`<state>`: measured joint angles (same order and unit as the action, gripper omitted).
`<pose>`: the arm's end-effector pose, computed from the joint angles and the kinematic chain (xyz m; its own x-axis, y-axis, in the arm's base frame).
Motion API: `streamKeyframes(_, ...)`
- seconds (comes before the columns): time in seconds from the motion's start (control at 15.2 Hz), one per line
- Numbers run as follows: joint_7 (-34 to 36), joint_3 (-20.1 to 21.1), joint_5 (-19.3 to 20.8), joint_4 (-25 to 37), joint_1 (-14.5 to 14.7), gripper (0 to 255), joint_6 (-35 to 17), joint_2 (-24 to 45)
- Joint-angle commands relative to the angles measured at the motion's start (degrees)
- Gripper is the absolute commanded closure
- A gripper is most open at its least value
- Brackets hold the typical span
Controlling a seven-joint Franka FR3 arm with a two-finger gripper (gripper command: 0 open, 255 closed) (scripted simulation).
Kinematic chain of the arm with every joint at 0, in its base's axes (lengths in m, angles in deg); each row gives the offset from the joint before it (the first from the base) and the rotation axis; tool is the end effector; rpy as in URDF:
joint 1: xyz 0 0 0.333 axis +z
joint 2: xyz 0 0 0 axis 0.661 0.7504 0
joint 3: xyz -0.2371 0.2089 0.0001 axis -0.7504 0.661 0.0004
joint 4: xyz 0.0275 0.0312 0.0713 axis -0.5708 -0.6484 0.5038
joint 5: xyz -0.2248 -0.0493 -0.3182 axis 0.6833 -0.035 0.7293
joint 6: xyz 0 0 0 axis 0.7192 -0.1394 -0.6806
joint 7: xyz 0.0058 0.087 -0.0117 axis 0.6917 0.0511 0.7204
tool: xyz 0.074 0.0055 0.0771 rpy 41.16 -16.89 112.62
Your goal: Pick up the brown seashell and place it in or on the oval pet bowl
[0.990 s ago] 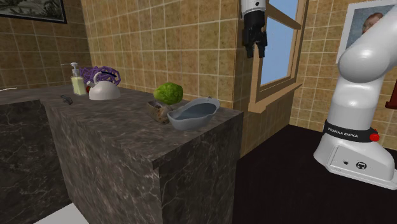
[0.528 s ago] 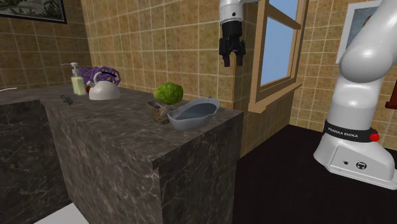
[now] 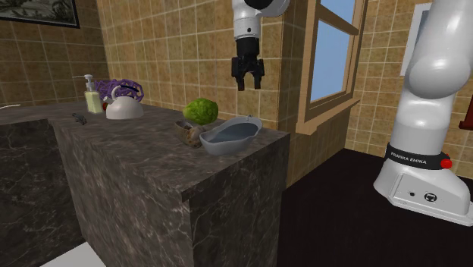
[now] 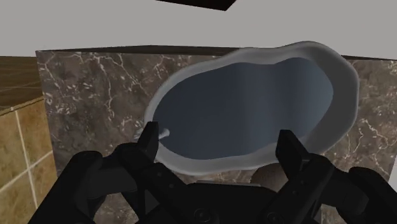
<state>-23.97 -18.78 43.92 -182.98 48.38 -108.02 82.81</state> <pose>0.4703 0.1644 0.4324 0.9918 0.0789 -0.1004 0.0768 -0.9967 -0.0250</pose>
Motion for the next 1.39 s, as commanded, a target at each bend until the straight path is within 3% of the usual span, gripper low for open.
streamKeyframes(0.0, 1.33, 1.04, 0.65, 3.13, 0.68, 0, -1.84, 4.39)
streamKeyframes(0.59, 6.35, 3.48, 5.52, 19.91, 4.61, 0, -5.12, 22.44)
streamKeyframes(1.12, 9.38, 3.60, 10.25, 40.36, 10.02, 0, -3.11, 39.29)
streamKeyframes(1.32, 9.51, 3.44, 10.47, 39.32, 10.15, 0, -4.97, 40.14)
